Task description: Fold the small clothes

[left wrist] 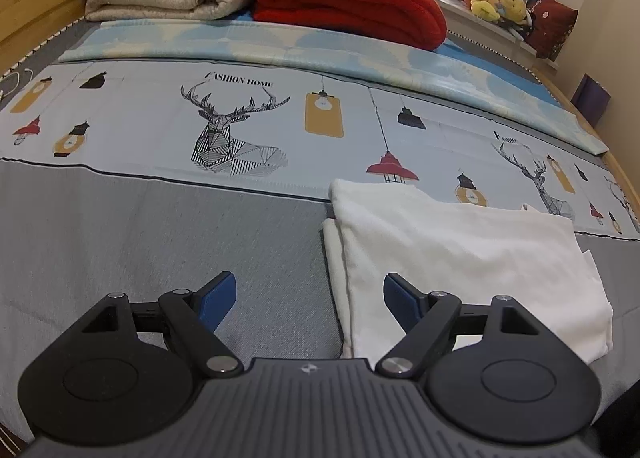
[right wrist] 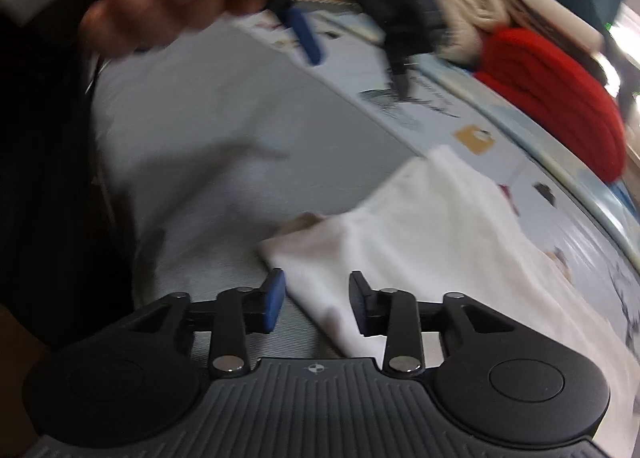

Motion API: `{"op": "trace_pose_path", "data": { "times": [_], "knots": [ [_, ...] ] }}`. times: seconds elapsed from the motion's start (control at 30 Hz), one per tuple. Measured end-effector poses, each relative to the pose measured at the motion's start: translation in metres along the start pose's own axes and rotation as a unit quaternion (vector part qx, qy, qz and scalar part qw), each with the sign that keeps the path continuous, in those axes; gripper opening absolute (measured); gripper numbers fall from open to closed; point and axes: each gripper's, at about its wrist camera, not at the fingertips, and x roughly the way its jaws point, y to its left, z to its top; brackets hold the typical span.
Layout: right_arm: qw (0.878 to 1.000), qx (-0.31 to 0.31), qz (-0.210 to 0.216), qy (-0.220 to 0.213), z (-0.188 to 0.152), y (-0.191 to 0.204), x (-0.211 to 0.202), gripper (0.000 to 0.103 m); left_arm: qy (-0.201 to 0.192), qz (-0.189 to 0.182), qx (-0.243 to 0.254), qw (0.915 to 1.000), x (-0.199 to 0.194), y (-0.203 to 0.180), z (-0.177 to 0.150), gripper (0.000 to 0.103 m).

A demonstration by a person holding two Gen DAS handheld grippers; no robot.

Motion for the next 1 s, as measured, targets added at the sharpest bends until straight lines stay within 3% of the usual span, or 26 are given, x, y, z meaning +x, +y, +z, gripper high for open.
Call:
{"op": "trace_pose_path", "data": {
  "times": [0.13, 0.27, 0.3, 0.37, 0.43, 0.47, 0.6, 0.73, 0.9, 1.0],
  "knots": [
    [0.998, -0.056, -0.013, 0.03, -0.002, 0.02, 0.021, 0.039, 0.009, -0.004, -0.009, 0.9999, 0.004, 0.005, 0.001, 0.085],
    [0.997, -0.063, -0.023, 0.022, 0.0, 0.021, 0.031, 0.038, 0.022, -0.011, -0.017, 0.9996, 0.013, 0.006, 0.005, 0.085],
    [0.998, -0.06, -0.024, 0.02, 0.001, 0.019, 0.032, 0.035, 0.025, -0.012, -0.018, 0.9994, 0.016, 0.006, 0.007, 0.085],
    [0.998, -0.048, -0.027, 0.017, 0.002, 0.015, 0.035, 0.014, 0.029, -0.01, -0.017, 0.9994, 0.022, 0.006, 0.01, 0.085],
    [0.999, -0.028, -0.025, 0.017, 0.003, 0.007, 0.035, 0.004, 0.041, -0.014, -0.027, 0.9987, 0.031, 0.009, 0.014, 0.085],
    [1.0, -0.017, -0.021, 0.011, 0.003, 0.004, 0.032, 0.004, 0.048, -0.021, -0.037, 0.9979, 0.035, 0.01, 0.015, 0.085],
    [0.999, 0.016, -0.022, -0.041, 0.015, -0.01, 0.003, 0.004, 0.098, -0.083, -0.093, 0.9874, 0.062, 0.018, 0.024, 0.087],
    [0.996, 0.053, -0.02, -0.074, 0.018, -0.028, -0.025, 0.004, 0.145, -0.136, -0.138, 0.9702, 0.094, 0.013, 0.03, 0.095],
    [0.994, 0.059, -0.009, -0.086, 0.009, -0.034, -0.044, 0.004, 0.188, -0.188, -0.15, 0.9522, 0.129, -0.005, 0.034, 0.095],
    [0.994, 0.054, -0.002, -0.09, 0.004, -0.03, -0.052, 0.004, 0.204, -0.183, -0.131, 0.9527, 0.145, -0.018, 0.034, 0.093]
  ]
}}
